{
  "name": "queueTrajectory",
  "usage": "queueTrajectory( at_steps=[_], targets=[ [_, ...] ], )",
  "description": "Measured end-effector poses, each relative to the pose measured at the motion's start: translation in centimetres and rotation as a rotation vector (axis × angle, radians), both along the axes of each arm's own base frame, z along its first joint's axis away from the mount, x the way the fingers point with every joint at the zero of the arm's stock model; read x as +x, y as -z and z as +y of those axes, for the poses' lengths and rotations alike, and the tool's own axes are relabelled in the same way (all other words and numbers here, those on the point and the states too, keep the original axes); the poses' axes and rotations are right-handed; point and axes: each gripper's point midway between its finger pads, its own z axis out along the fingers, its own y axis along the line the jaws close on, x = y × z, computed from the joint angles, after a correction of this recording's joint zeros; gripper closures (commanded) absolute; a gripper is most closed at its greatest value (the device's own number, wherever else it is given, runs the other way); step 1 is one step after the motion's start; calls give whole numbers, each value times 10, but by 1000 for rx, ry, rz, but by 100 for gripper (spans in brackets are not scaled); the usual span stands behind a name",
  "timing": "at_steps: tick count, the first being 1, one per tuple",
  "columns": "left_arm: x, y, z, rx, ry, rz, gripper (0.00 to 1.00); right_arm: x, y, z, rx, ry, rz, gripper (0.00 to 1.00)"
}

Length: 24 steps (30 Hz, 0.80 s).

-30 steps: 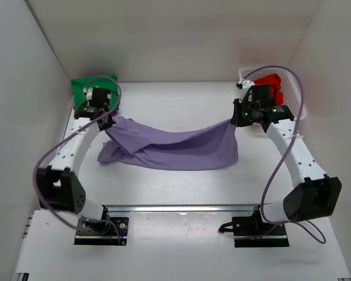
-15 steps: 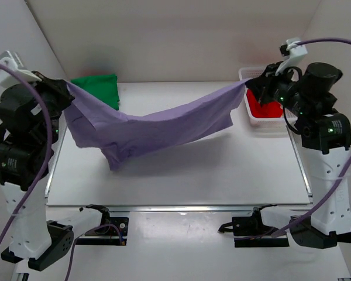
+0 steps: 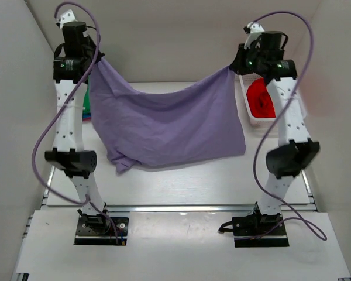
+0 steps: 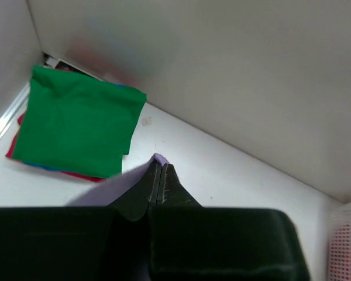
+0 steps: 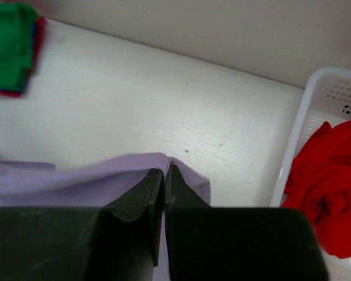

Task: Fold and stack the t-shirts
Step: Flatten out the tshirt

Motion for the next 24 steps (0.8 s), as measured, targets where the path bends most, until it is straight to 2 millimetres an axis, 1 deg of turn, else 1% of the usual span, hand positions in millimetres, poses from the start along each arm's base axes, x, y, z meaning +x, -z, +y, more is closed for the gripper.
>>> queueTrajectory(
  at_steps=[2,3,5,6,8,9,11,13,15,16,17,18,19,20,21,22,23,24],
  targets=[
    [33,28,1,-4,5,45,100,46,21,-5,-17,22,13,100],
    [46,39,3,-8,9,60,100,63,28,-8,-16,29,7,100],
    [63,52,7,-25,22,67,100,84,39,-18,-4,52,11,100],
    [67,53,11,-34,25,60,100,90,41,-25,2,69,8,100],
    [71,44,25,-49,22,21,100,95,32,-43,14,104,-18,100],
    [70,32,35,-56,16,-17,100,95,20,-50,18,117,-51,100],
    [63,0,53,-70,3,-109,100,91,-10,-62,29,135,-131,100],
    [46,-38,64,-79,2,-211,100,79,-52,-71,38,143,-239,100],
    [22,-77,66,-68,4,-303,100,58,-92,-74,46,141,-335,100],
    [10,-94,63,-58,8,-342,100,46,-108,-74,45,140,-376,100],
    [-3,-109,56,-48,19,-374,100,34,-121,-73,43,138,-408,100],
    [-16,-123,45,-38,30,-402,100,24,-128,-70,39,134,-432,100],
    [-28,-133,31,-26,50,-424,100,16,-130,-66,30,125,-448,100],
    [-39,-139,18,-18,67,-431,100,10,-126,-63,24,121,-448,100],
    [-46,-140,6,-16,85,-425,100,8,-118,-61,17,118,-439,100],
    [-51,-136,-8,-18,111,-404,100,8,-101,-56,13,110,-416,100],
    [-53,-126,-16,-20,126,-367,100,9,-78,-51,10,104,-378,100],
    [-53,-112,-19,-24,131,-318,100,11,-49,-47,7,98,-326,100]
  ],
)
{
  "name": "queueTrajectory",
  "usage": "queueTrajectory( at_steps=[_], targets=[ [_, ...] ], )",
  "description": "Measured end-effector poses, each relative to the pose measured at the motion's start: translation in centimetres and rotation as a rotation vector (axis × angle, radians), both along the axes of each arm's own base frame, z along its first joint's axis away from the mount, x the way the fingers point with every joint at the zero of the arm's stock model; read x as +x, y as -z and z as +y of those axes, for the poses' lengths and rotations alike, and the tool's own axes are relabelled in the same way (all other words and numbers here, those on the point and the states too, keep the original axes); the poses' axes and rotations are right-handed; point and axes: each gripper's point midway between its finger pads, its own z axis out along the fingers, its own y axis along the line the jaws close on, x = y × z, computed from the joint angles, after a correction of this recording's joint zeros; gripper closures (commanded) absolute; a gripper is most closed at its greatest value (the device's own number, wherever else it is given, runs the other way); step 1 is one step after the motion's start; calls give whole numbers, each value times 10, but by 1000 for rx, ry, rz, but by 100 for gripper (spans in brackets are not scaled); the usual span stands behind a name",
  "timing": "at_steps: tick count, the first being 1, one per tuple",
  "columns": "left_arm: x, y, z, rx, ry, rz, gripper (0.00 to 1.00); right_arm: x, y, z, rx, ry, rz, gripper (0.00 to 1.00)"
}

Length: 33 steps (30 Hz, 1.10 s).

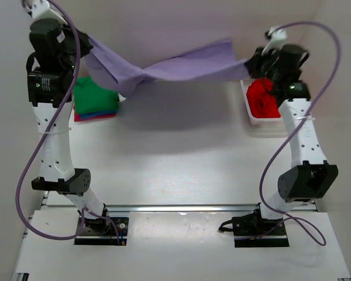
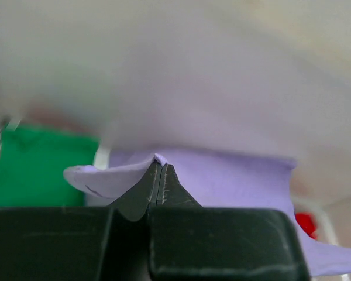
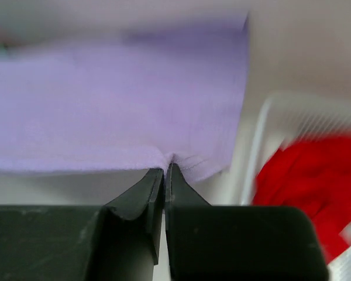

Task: Fold and stack the t-shirts
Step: Flatten out the tshirt

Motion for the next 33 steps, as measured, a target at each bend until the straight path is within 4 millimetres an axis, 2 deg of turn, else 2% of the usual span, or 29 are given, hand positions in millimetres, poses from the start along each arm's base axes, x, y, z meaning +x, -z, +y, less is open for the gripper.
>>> queueTrajectory(
  at_steps=[2,3,5,6,7,8,10,11,14,17,19,21,23,25,28,30,33],
  targets=[
    [7,45,3,2,-18,141,100,2,75,7,2,-9,160,100],
    [10,76,7,5,-35,228,100,0,115,10,1,-8,252,100],
    [13,154,11,13,-57,425,100,-14,188,14,6,-5,426,100],
    [7,196,14,16,-60,520,100,-27,223,16,9,-5,509,99],
    [-7,246,16,15,-58,641,100,-42,251,16,13,-1,582,99],
    [-23,285,16,14,-52,740,100,-57,274,18,18,3,643,100],
    [-58,346,19,23,-55,897,100,-86,304,18,22,15,733,100],
    [-76,366,19,28,-56,953,100,-98,311,16,24,24,757,99],
    [-119,395,12,40,-23,994,100,-122,312,13,30,35,765,99],
    [-159,401,2,53,23,971,100,-139,314,4,44,62,762,100],
    [-176,401,-4,53,61,949,100,-154,323,-1,52,79,798,100],
    [-189,401,-5,47,80,931,100,-170,334,-5,55,91,843,100],
    [-199,393,-5,45,83,892,100,-189,343,-5,55,92,884,99],
    [-205,382,-6,52,85,851,100,-204,344,-4,60,86,910,100],
    [-215,380,-14,56,116,838,100,-210,340,-5,65,89,916,100],
    [-223,392,-15,47,125,859,100,-214,343,-7,60,101,935,100],
    [-245,421,-16,34,131,948,100,-223,348,-9,54,114,981,100]
  ],
)
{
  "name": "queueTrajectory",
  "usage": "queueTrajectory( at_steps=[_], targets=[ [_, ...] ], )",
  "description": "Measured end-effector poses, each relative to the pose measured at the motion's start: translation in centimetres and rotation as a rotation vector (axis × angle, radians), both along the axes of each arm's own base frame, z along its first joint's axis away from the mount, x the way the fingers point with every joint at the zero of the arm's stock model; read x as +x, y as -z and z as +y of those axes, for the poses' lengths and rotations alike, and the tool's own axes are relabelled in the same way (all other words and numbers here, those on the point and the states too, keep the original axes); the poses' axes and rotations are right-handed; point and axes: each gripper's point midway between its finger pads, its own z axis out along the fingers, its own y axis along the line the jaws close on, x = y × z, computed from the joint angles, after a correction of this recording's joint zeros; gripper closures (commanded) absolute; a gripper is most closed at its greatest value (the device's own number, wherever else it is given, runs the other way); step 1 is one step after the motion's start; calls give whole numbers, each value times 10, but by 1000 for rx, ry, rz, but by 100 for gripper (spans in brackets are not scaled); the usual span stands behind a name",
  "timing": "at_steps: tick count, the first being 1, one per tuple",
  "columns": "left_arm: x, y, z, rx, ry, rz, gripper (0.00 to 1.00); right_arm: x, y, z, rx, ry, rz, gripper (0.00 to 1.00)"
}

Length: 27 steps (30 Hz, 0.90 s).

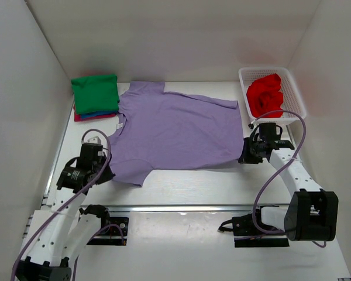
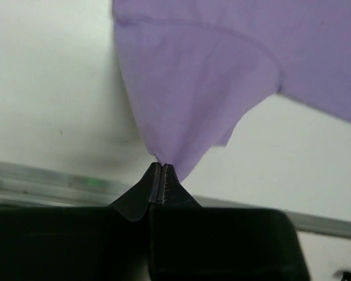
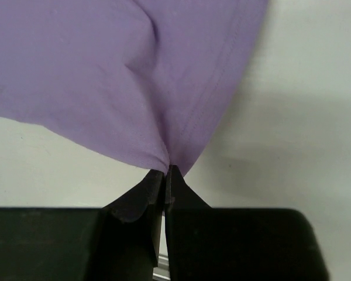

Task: Fold and stack the t-shirts
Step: Flatten out the tshirt, then grap the side of the flattened tshirt closest away from the robot with both arms

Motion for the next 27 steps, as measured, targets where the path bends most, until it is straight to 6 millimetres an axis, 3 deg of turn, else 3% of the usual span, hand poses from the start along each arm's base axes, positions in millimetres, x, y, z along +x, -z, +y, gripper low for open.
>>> queueTrajectory(
  at_steps=[3,9,17,22,27],
  targets=[
    [-22,14,-1,-10,6,58,100,-13,6,1,-25,3,58,100],
    [-46,7,3,-23,-14,48,100,-44,7,9,-76,-4,160,100],
    [-53,-12,9,-16,-40,28,100,-59,2,-4,-17,108,261,100],
    [-41,-11,7,-9,-52,66,100,-62,18,-3,12,122,361,100],
    [8,-41,5,-15,-87,0,100,-60,22,4,22,82,387,100]
  ],
)
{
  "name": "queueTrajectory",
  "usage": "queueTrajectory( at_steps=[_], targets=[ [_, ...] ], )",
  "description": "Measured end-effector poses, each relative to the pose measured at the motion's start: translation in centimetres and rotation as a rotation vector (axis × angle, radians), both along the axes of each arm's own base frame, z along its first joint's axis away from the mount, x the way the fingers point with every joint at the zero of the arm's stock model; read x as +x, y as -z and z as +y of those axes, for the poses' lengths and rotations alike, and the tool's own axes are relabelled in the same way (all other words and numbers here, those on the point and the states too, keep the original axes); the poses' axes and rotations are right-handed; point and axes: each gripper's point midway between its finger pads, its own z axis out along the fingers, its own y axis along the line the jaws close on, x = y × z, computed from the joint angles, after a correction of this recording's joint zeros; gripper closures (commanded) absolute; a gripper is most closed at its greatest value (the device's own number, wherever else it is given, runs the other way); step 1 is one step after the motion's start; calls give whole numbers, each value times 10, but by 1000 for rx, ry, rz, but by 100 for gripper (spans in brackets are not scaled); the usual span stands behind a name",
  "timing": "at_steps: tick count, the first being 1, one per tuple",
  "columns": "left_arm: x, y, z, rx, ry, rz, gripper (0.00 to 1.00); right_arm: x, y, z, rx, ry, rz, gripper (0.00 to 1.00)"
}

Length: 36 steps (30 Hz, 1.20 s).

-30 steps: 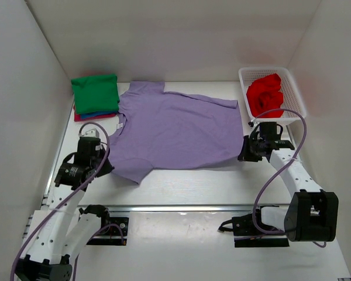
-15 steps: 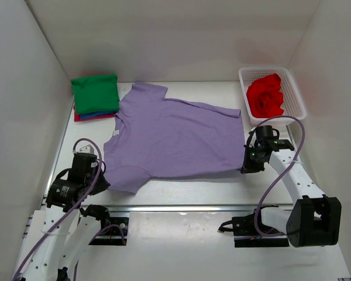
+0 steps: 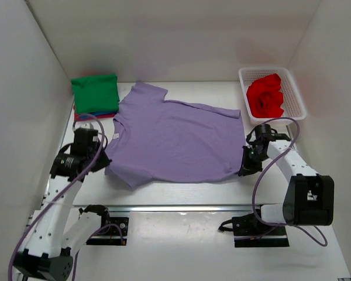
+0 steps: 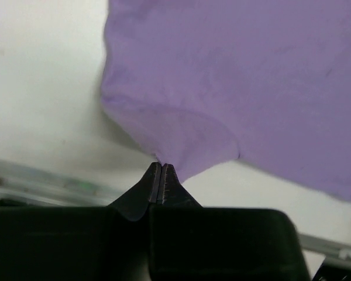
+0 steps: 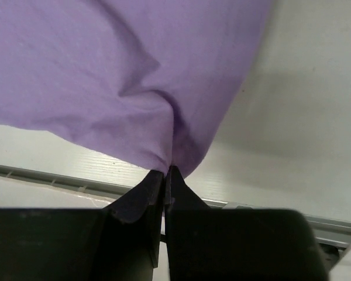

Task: Fold and stack the t-shirts
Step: Fold the flattened tshirt in 1/3 of the way

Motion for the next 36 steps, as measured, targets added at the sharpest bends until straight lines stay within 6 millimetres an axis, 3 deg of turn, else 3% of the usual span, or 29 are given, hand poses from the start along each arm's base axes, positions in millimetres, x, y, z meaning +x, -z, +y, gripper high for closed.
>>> queueTrajectory(
  at_steps=[6,10,17,25,36],
  targets=[
    [69,-29,2,16,-30,-84,100,30,-12,2,-37,-122,-62,100],
    [107,-31,8,47,-39,-102,100,52,-12,-3,-70,-186,-89,100],
    [141,-14,10,74,-27,-90,100,60,6,-11,-80,-212,-52,100],
    [189,-16,10,71,-33,-141,100,75,8,-15,-88,-211,-108,100],
    [233,-11,4,76,-14,-161,100,87,13,-30,-127,-195,-138,100]
  ],
)
